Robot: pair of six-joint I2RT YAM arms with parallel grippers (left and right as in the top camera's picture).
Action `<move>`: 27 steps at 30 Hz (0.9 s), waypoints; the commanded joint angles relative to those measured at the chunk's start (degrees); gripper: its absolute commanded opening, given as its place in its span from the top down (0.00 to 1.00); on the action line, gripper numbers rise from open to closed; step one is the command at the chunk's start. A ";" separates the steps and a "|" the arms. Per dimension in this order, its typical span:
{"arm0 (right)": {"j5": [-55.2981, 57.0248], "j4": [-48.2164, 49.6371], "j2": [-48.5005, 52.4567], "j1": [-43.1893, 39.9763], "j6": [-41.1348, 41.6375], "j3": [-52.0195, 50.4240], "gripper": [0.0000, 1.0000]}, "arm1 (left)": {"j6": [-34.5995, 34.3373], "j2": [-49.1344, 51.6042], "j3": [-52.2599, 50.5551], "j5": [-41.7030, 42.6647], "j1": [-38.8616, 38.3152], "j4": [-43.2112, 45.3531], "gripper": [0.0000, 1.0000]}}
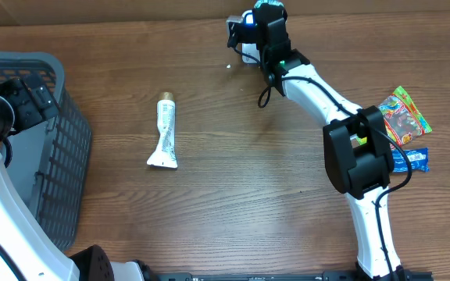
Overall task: Scan the item barcode
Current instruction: 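Hold the wipes pack barcode in front of the scanner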
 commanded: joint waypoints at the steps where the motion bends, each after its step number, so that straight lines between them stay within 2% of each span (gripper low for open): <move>1: 4.04 1.40 0.00 1.62 -0.79 0.31 0.96 | -0.83 0.09 0.81 0.26 0.15 0.07 0.00; 7: 4.52 2.71 0.00 2.36 -0.59 0.31 0.96 | -0.81 0.09 0.81 0.28 0.15 0.07 0.01; 16: 5.35 9.70 0.00 2.40 1.62 -0.07 0.96 | -0.81 0.09 0.81 0.26 0.15 0.07 0.00; 22: 5.38 9.94 1.51 1.66 3.54 -0.07 0.96 | -0.81 0.09 0.81 0.28 0.15 0.07 0.00; 27: 7.28 16.06 4.55 1.49 3.50 -0.11 0.96 | -0.83 0.09 0.81 0.26 0.15 0.07 0.00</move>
